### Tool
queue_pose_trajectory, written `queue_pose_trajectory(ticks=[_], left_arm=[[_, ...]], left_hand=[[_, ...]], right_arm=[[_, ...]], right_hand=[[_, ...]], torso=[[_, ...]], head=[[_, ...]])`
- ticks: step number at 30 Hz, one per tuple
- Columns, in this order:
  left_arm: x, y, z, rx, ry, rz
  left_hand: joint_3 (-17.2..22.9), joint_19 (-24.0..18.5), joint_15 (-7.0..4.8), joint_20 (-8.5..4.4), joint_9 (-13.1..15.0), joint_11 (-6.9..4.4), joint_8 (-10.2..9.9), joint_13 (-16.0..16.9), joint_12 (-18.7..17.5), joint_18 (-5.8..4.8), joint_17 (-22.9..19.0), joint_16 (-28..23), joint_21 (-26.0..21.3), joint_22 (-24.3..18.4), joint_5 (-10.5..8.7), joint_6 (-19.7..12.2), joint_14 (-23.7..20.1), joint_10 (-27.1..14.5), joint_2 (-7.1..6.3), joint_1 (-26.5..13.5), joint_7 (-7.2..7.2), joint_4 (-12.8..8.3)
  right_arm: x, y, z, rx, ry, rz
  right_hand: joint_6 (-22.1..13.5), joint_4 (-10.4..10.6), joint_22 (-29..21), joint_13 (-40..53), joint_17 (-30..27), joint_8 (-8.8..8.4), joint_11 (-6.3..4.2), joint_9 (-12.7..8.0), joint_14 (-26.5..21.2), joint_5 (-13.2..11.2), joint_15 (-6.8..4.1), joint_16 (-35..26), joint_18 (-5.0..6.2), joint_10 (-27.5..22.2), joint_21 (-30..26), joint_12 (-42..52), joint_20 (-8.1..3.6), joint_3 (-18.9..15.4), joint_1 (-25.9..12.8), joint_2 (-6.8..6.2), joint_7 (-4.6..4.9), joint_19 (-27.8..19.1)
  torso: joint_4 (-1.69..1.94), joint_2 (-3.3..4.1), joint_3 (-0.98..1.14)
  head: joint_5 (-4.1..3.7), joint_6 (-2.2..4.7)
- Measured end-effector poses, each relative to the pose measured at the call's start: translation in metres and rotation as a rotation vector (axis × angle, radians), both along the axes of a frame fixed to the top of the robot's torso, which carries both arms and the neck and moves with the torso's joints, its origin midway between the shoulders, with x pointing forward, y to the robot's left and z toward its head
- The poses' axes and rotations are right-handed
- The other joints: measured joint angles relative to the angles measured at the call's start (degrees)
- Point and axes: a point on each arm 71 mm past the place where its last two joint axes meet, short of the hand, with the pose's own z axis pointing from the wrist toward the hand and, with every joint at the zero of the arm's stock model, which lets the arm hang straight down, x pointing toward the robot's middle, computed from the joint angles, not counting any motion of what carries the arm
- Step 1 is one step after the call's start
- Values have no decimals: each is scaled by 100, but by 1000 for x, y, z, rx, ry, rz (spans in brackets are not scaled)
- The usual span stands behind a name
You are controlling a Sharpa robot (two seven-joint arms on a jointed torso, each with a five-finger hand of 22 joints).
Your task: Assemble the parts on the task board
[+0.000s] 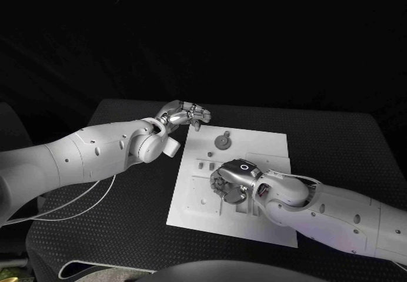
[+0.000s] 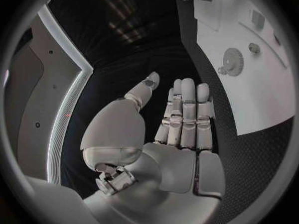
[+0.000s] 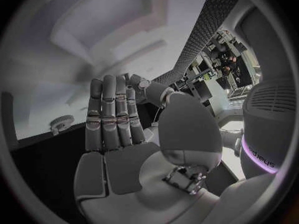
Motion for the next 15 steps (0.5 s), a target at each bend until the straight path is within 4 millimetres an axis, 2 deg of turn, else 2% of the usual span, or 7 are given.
queue_pose_trajectory(ticks=[15], left_arm=[[-1, -2, 0, -2, 2, -5]], left_hand=[[0, 0, 0, 0, 1, -1, 0, 1, 0, 0, 5, 0, 0, 3, 0, -1, 0, -1, 0, 0, -1, 0]], right_arm=[[-2, 7, -4, -28, -10, 12]], right_hand=[[-29, -16, 3, 36, 11, 2, 0, -4, 0, 0, 0, -23, 1, 2, 0, -7, 0, 16, 0, 0, -12, 0]], torso=[[8, -1, -7]], head=[[-3, -18]])
